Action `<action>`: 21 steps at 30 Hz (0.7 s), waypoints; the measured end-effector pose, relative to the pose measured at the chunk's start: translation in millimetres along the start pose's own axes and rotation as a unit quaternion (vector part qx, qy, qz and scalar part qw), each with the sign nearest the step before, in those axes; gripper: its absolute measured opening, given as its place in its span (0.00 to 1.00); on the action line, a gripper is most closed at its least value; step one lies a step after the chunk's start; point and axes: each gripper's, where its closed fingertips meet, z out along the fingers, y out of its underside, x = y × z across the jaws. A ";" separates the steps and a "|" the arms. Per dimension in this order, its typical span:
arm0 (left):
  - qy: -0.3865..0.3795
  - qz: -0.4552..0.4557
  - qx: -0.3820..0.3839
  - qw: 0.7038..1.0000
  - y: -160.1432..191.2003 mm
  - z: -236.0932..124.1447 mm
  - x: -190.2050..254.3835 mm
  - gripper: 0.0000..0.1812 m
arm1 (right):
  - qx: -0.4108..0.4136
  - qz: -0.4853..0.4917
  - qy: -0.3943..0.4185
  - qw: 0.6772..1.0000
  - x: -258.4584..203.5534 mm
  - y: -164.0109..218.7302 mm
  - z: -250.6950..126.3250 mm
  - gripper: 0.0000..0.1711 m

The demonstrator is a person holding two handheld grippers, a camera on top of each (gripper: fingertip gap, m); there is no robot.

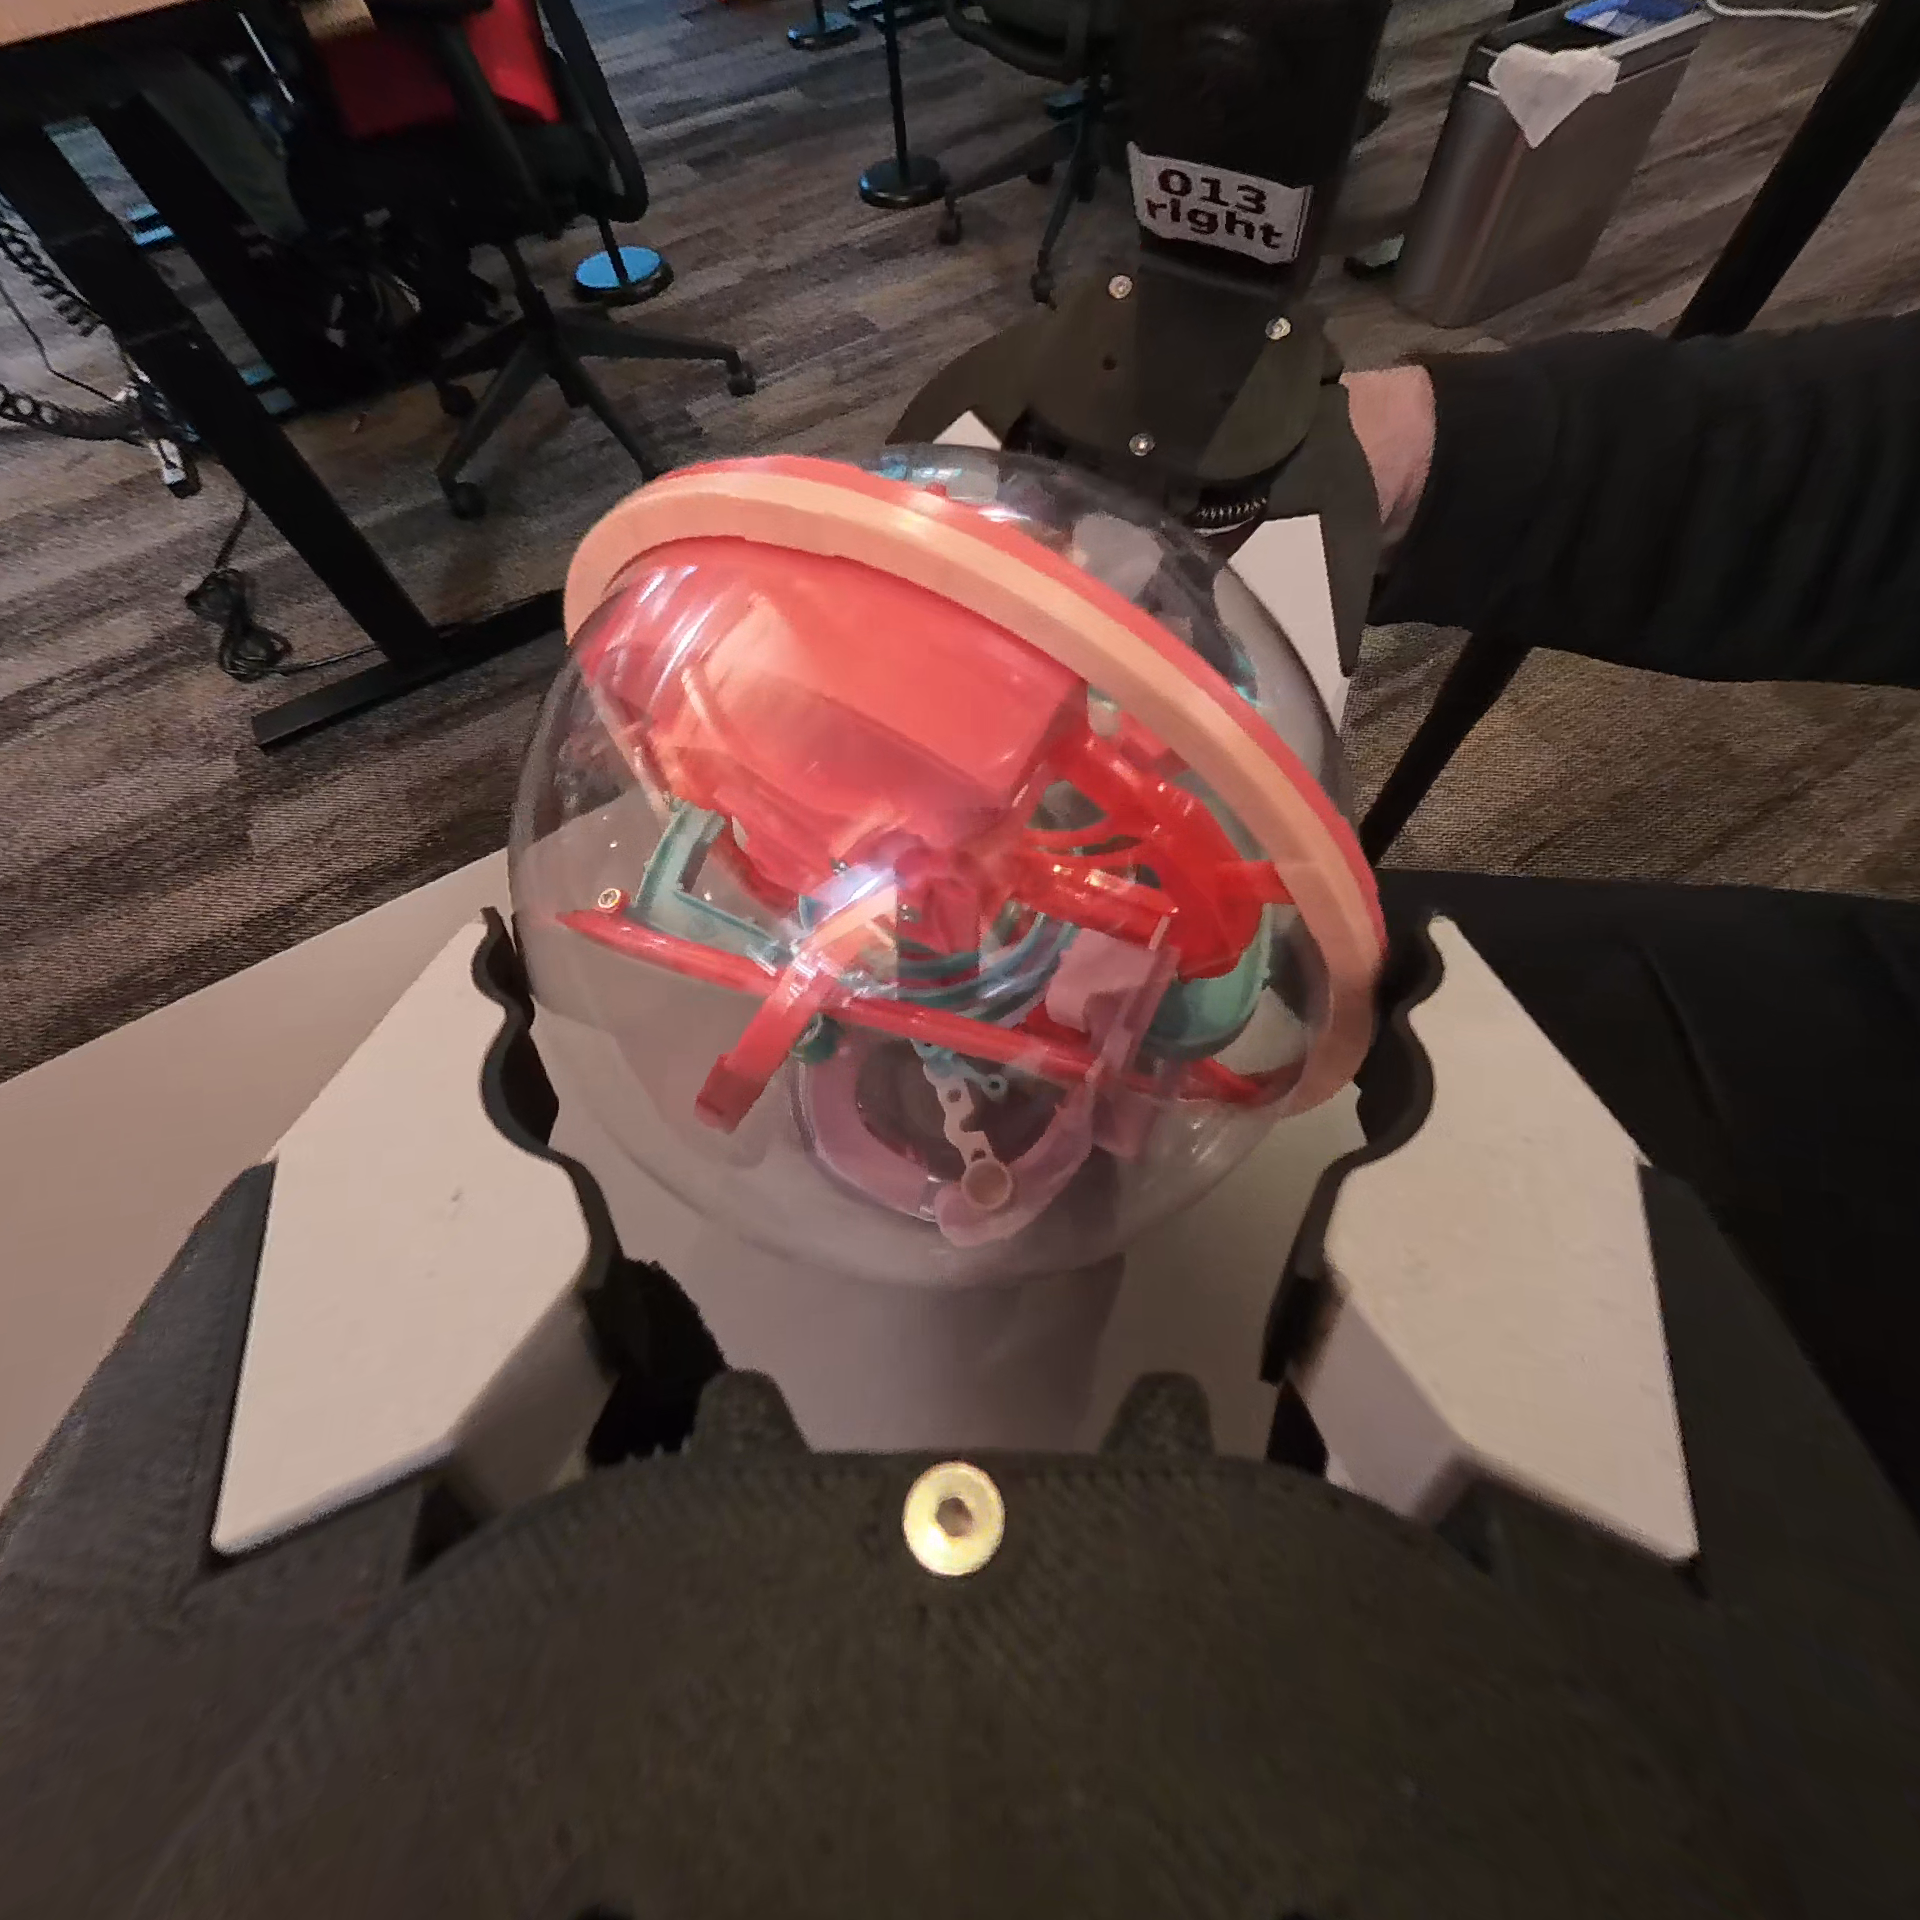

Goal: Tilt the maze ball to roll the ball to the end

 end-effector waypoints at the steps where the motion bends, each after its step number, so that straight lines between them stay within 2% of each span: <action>1: -0.004 0.002 0.000 1.000 -0.1 0.1 0.1 0.85 | -0.005 -0.002 0.001 1.000 0.4 0.8 -0.3 0.85; 8: -0.023 0.016 -0.010 1.000 -2.9 1.3 -1.6 0.85 | -0.070 -0.064 0.068 0.993 8.2 -1.1 -2.0 0.88; 18: -0.040 0.017 -0.023 0.999 -5.9 6.3 -0.1 0.85 | -0.090 -0.078 0.096 0.988 8.4 -3.0 -3.9 0.91; 21: -0.040 0.018 -0.024 0.999 -6.5 7.3 1.0 0.85 | -0.086 -0.128 0.130 0.979 7.9 -13.4 -7.9 0.91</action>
